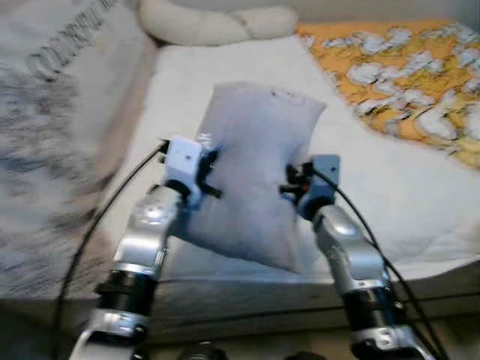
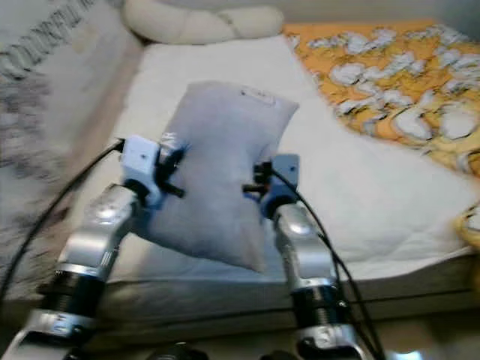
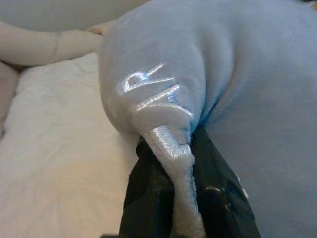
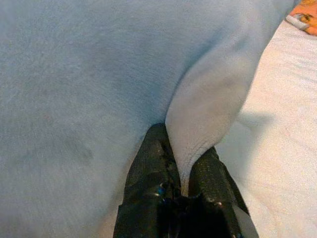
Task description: Clean up the room
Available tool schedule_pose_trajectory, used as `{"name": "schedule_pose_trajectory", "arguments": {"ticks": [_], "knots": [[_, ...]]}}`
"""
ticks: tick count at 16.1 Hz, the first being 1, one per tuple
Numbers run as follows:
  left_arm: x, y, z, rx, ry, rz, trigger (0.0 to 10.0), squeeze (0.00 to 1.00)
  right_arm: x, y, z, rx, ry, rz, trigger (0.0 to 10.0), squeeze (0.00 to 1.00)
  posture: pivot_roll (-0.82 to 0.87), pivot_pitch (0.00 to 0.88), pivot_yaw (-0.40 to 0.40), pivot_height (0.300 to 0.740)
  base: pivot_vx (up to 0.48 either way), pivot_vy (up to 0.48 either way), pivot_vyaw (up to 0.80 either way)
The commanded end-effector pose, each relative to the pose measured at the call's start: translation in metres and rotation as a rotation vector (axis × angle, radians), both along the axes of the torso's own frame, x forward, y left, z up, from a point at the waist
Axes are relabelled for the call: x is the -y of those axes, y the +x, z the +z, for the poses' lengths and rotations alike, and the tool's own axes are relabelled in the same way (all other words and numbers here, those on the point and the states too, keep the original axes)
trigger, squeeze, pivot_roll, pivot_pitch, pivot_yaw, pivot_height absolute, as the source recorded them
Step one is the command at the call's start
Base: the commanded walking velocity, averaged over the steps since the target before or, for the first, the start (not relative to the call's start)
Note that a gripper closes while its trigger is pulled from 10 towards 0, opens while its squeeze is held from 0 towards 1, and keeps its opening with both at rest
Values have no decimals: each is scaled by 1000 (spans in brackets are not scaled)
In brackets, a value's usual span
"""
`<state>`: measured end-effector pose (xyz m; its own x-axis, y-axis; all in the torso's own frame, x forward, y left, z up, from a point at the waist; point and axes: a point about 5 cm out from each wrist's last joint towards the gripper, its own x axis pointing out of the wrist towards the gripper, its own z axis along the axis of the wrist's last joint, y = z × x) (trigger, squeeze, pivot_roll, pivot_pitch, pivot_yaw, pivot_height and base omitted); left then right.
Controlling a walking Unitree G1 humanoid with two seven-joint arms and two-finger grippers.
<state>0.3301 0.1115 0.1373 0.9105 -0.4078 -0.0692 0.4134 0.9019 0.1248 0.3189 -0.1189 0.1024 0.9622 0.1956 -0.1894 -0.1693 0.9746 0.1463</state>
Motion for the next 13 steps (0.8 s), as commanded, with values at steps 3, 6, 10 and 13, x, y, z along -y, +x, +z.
{"name": "schedule_pose_trajectory", "arguments": {"ticks": [3, 6, 10, 13], "knots": [[-1, 2, 9, 56, 19, 3, 10000, 0, -1, 3, 9, 38, 4, -7, 10000, 0, -34, 0, 37, 740, 0, 136, 0], [-1, 2, 10, 69, -3, 2, 10000, 0, -1, 2, 8, 35, 1, -3, 10000, 0, -35, 0, 40, 740, 0, 0, 0], [-3, 3, 11, 73, -17, -1, 10000, 0, -3, 1, 8, 34, 3, 10, 10000, 0, -37, 0, 42, 740, 63, 0, 0], [-4, 3, 8, 58, -10, 15, 10000, 0, -2, 2, 7, 30, -5, 9, 10000, 0, -40, 0, 46, 740, 259, 0, 0]]}}
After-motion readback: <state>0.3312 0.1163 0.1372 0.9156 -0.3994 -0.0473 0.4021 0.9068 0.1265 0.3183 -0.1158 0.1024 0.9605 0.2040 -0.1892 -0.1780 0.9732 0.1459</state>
